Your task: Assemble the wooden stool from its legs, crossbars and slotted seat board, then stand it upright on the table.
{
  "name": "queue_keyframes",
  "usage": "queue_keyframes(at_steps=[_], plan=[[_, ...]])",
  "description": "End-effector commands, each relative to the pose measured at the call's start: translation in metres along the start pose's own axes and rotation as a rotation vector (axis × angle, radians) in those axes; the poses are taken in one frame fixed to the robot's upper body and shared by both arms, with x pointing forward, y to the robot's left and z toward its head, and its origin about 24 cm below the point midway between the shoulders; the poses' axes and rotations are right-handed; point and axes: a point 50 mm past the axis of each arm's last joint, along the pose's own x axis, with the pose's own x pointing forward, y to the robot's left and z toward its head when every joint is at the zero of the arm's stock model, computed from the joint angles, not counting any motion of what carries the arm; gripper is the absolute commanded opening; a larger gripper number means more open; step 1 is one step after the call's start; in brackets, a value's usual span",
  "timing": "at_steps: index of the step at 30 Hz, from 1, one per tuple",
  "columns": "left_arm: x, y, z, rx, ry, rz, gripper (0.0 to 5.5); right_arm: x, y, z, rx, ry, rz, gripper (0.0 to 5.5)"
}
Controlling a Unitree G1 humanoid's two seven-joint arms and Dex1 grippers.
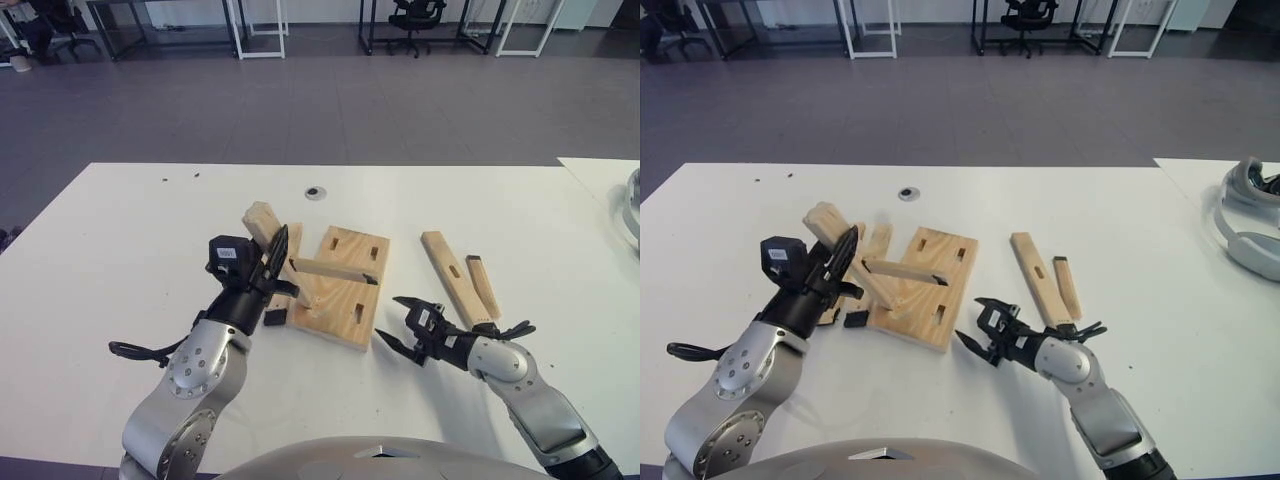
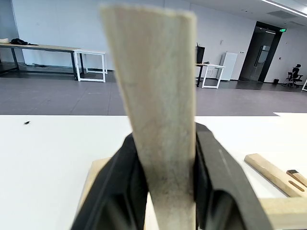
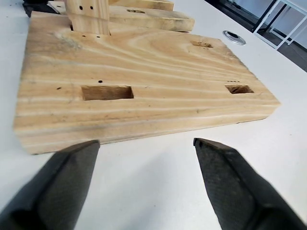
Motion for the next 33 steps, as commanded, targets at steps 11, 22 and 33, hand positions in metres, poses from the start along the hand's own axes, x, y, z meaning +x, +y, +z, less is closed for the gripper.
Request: queue_keyframes(at_steps=[11, 22, 33], plan=[[0.040, -0.014, 0.019, -0.054, -0.061, -0.071, 1.96, 0.011, -0.037, 0.002, -0.015, -0.022, -0.195, 3.66], [0.015, -0.028, 0.031, -0.403, 0.011, -0.389, 3.79, -0.001, -0.094, 0.025, 0.075, -0.133, -0.544, 3.66], [0.017, 0.058, 0.111, -0.246, -0.449, -0.163, 4.87, -0.009, -0.110, 0.024, 0.094, -0.146, -0.651, 3.66]])
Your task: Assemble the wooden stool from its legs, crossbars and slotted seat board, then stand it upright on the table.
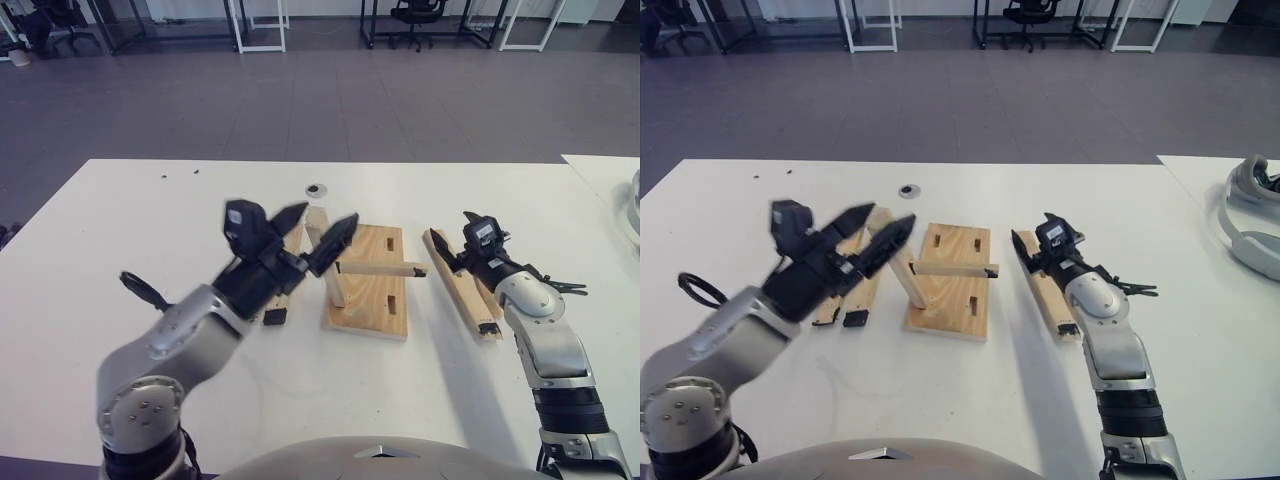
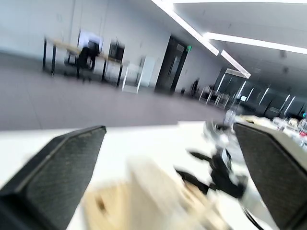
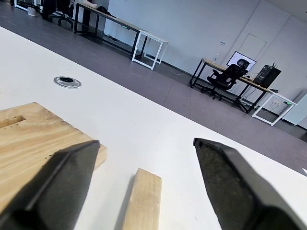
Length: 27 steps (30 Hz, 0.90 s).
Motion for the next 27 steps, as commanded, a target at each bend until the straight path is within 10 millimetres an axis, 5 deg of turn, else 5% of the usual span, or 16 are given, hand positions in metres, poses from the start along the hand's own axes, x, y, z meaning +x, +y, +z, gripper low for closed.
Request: queue_keyframes(at_steps=[1, 3, 5, 11, 19, 27], plan=[[-0.008, 0.055, 0.036, 0.075, -0.264, 0.288, 4.87, 0.004, -0.009, -0.002, 0.007, 0.005, -0.057, 3.66], [-0.014, 0.074, 0.016, 0.123, -0.176, 0.416, 4.87, 0.005, -0.013, -0.004, 0.013, 0.014, -0.081, 3.66], [-0.019, 0.085, -0.025, 0.243, 0.082, 0.470, 4.87, 0.005, -0.015, -0.008, 0.020, 0.028, -0.099, 3.66], [-0.021, 0.079, -0.135, 0.259, 0.578, 0.307, 4.87, 0.011, -0.002, -0.022, 0.039, 0.082, -0.079, 3.66], [-0.033, 0.077, -0.170, 0.161, 0.772, 0.358, 4.87, 0.016, 0.015, -0.025, 0.062, 0.091, -0.050, 3.66], [-0.048, 0.087, -0.174, 0.284, 0.860, 0.402, 3.47, 0.019, 0.016, -0.024, 0.067, 0.086, -0.055, 3.66]])
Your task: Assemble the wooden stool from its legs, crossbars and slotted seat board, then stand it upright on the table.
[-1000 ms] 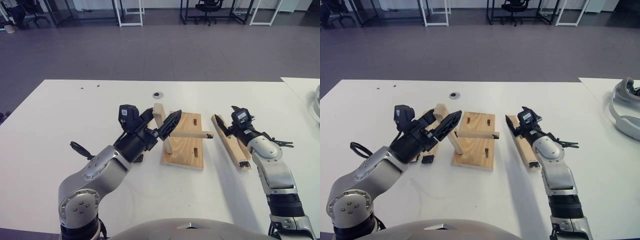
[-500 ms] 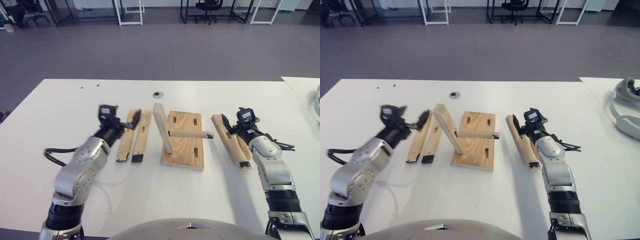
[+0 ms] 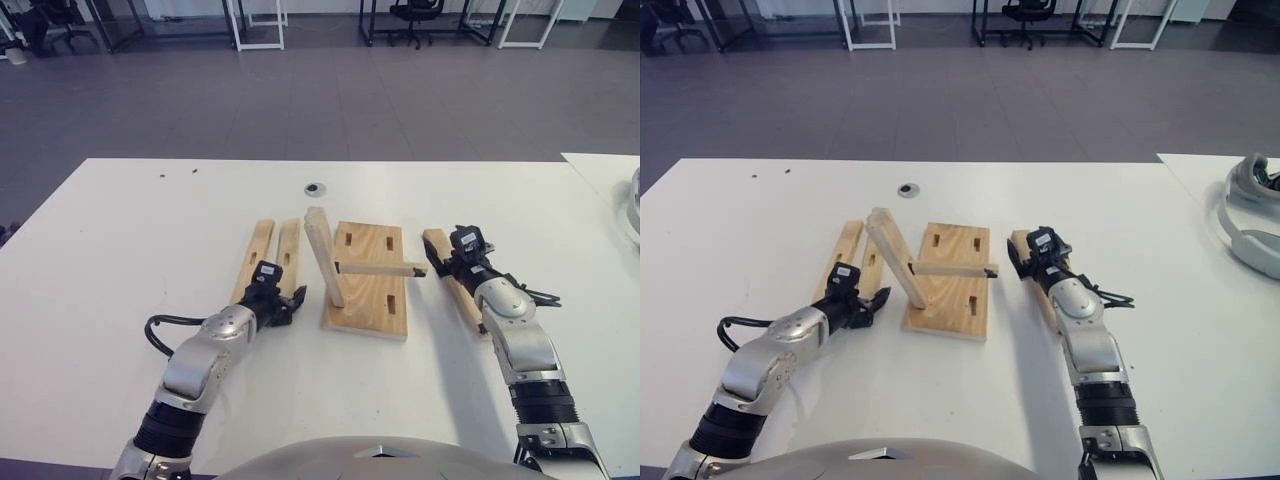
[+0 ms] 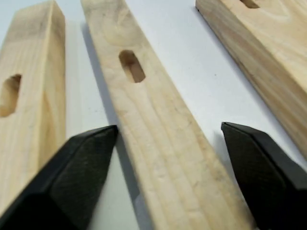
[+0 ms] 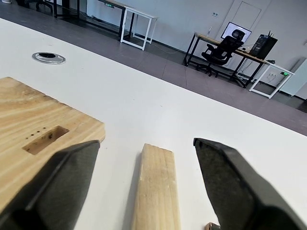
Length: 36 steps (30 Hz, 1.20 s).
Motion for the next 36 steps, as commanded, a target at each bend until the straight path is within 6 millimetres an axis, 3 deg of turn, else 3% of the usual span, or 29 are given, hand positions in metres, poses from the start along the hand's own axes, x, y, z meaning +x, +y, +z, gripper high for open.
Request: queue_keyframes(at_steps=[1, 4, 8, 13, 16, 20, 28, 33, 36], plan=[[-0.001, 0.004, -0.012, 0.004, 0.041, 0.035, 3.23, 0.004, -0.003, 0.003, -0.012, -0.005, -0.007, 3.66], [0.000, 0.005, -0.001, -0.054, -0.030, 0.056, 2.78, 0.007, -0.007, 0.007, 0.020, -0.016, -0.010, 3.66], [0.000, -0.002, 0.034, -0.130, -0.213, 0.001, 2.11, 0.016, -0.009, 0.017, 0.128, -0.034, 0.032, 3.66], [-0.004, 0.008, 0.059, -0.028, -0.290, 0.003, 1.14, 0.033, -0.006, 0.035, 0.210, -0.078, 0.100, 3.66], [-0.004, 0.016, 0.043, 0.130, -0.152, 0.011, 0.72, 0.039, -0.006, 0.041, 0.223, -0.092, 0.112, 3.66], [-0.002, 0.001, 0.024, 0.072, -0.089, -0.050, 1.48, 0.038, 0.003, 0.030, 0.241, -0.059, 0.121, 3.66], [0.002, 0.004, 0.021, 0.094, -0.051, 0.012, 2.84, 0.035, 0.007, 0.022, 0.235, -0.034, 0.118, 3.66], [0.006, 0.005, 0.006, 0.107, 0.027, 0.039, 3.74, 0.034, 0.013, 0.020, 0.245, -0.027, 0.126, 3.66], [0.007, 0.005, -0.001, 0.116, 0.049, 0.039, 3.84, 0.035, 0.014, 0.019, 0.246, -0.024, 0.126, 3.66]])
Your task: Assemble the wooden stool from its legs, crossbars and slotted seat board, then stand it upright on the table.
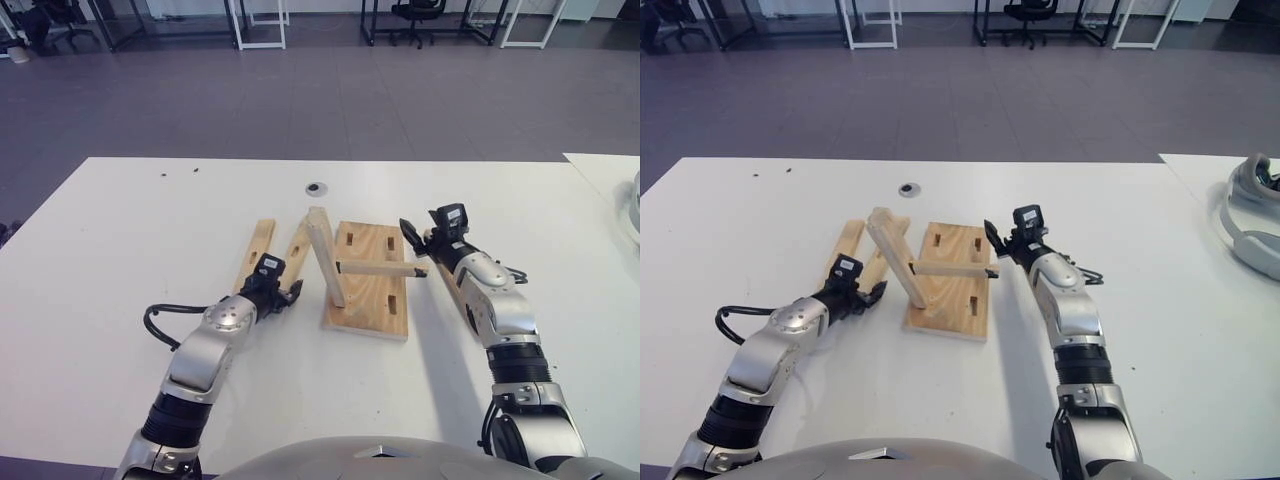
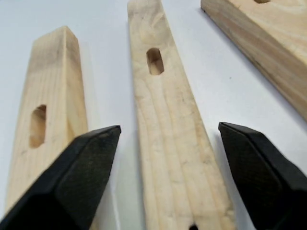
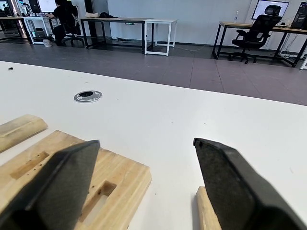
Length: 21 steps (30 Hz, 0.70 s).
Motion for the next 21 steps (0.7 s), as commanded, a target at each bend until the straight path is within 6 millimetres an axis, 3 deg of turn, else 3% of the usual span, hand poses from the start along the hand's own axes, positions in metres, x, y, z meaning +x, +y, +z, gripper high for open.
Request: queue_keyframes(at_steps=[1, 10, 13, 16, 21], plan=[[0.002, -0.001, -0.010, 0.013, 0.041, 0.007, 3.84, -0.001, 0.001, -0.003, 0.000, 0.012, -0.005, 3.66], [0.004, -0.004, -0.012, 0.026, 0.014, -0.006, 2.19, 0.001, 0.000, -0.002, -0.001, 0.013, -0.006, 3.66], [0.006, -0.001, -0.006, 0.010, -0.032, 0.007, 2.11, 0.002, 0.000, -0.002, 0.019, 0.013, -0.006, 3.66], [0.005, 0.005, 0.014, 0.000, -0.126, 0.019, 2.11, 0.006, 0.000, 0.004, 0.097, -0.003, 0.026, 3.66], [0.004, 0.016, 0.080, 0.091, -0.489, -0.094, 2.11, 0.016, 0.000, 0.058, 0.472, -0.202, 0.239, 3.66]])
